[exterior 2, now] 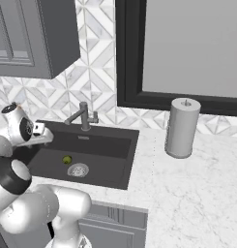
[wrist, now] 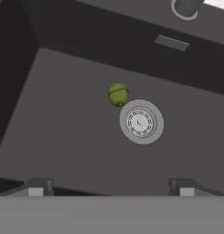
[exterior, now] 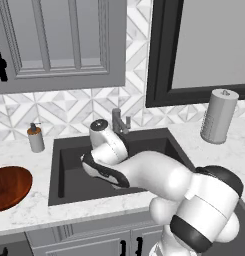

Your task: Pick the lime from the sink and place it in the bowl. Then pick the bowl and place it in the microwave. Then close the microwave door and press the start button.

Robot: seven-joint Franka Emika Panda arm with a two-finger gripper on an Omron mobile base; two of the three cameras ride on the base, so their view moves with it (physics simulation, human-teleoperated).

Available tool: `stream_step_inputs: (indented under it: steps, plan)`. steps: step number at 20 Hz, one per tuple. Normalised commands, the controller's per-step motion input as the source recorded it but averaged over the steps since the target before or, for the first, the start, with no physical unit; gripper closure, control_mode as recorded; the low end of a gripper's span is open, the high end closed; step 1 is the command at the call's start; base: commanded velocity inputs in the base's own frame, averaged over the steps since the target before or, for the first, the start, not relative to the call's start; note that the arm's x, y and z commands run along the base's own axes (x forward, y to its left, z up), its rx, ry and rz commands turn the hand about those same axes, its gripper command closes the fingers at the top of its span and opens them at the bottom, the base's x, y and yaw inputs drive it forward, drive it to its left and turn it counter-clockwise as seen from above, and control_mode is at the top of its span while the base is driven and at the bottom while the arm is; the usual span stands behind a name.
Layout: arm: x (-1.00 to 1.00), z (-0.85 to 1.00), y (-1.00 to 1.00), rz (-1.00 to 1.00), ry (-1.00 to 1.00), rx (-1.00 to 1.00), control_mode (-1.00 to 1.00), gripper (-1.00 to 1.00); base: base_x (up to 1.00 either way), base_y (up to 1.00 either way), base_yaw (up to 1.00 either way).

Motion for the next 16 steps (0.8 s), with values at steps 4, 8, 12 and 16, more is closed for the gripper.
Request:
stream_step_inputs:
  steps: [4,8,12,16]
  plan:
    - [0.21,-0.31,-0.15,0.0,0.0,0.0,-1.0,-1.0,0.0,0.0,0.0]
    - [0.46,-0.29,-0.01,0.0,0.0,-0.01,-1.0,-1.0,0.0,0.0,0.0]
    - [0.21,-0.34,-0.19,0.0,0.0,0.0,-1.0,-1.0,0.0,0.0,0.0]
    - [0.26,-0.41,-0.1,0.0,0.0,0.0,-1.0,-1.0,0.0,0.0,0.0]
